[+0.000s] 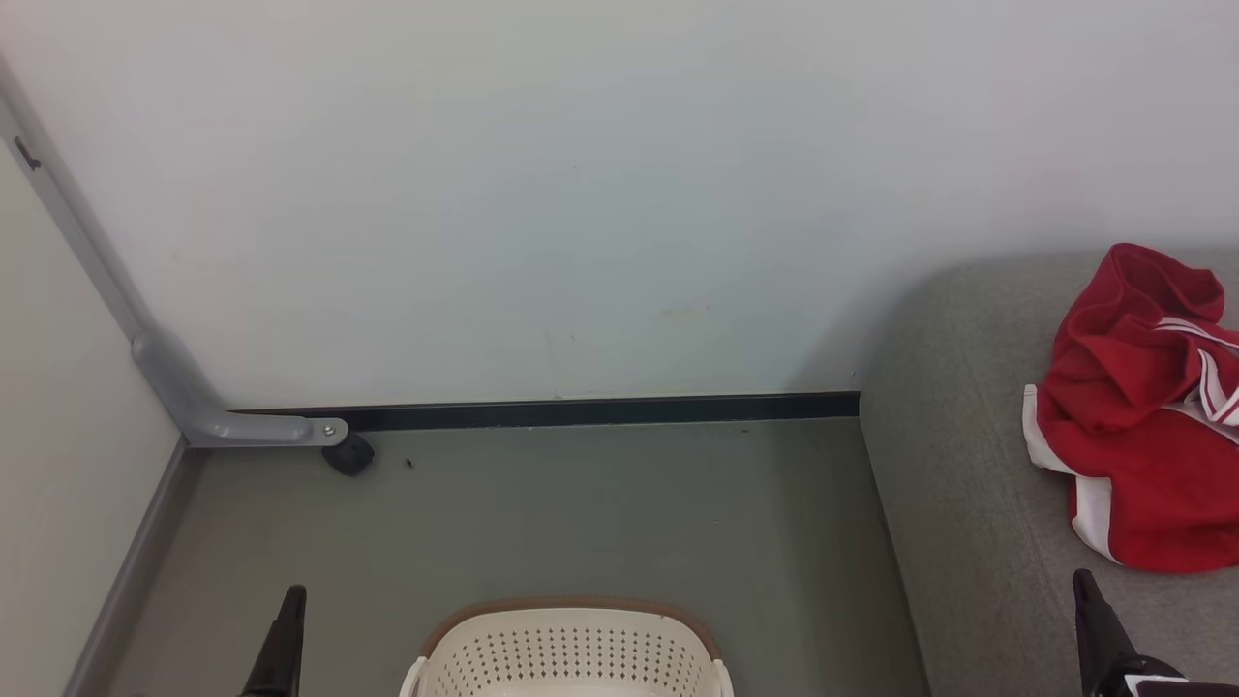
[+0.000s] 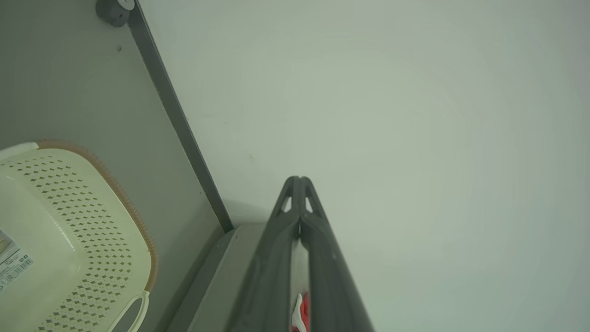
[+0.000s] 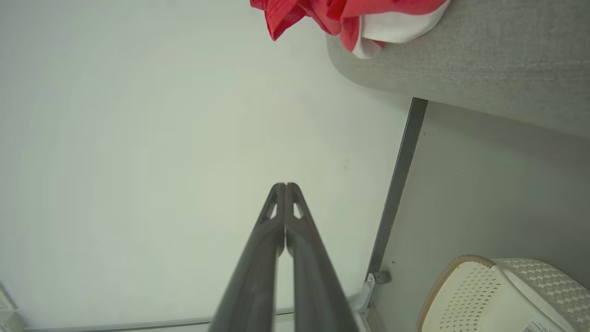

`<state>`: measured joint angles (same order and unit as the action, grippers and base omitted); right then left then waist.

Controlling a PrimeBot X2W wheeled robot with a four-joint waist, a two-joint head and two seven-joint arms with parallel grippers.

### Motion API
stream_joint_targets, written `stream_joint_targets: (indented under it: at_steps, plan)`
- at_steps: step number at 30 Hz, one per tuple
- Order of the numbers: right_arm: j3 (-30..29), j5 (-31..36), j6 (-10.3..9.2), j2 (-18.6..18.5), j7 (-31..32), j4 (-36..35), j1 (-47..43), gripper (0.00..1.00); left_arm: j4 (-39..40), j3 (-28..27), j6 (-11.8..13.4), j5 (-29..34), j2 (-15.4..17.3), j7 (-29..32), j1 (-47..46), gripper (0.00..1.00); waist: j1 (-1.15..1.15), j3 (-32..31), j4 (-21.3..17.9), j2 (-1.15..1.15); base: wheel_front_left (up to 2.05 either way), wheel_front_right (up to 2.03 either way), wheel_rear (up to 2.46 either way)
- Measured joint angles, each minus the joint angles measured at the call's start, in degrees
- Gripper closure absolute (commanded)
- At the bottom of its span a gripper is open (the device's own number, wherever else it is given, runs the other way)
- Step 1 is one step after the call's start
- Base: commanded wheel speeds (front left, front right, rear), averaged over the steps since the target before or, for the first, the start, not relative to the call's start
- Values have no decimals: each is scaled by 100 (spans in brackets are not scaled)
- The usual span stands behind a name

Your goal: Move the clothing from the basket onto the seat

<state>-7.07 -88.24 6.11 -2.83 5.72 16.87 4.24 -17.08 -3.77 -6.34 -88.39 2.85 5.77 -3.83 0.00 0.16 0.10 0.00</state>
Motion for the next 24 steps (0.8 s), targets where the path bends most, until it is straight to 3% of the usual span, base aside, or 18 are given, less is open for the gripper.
stream_joint_targets:
  at_steps: [4, 24]
  plan:
    - [-65, -296, 46, 25, 63, 33, 19, 100, -7, -108, -31, -233, -45, 53, -60, 100, 0, -7, -11, 0, 0, 0, 0]
    - [-74, -309, 46, 33, 77, 36, 20, 100, -11, -119, -73, -241, -62, 69, -61, 100, 0, -7, -11, 0, 0, 0, 0]
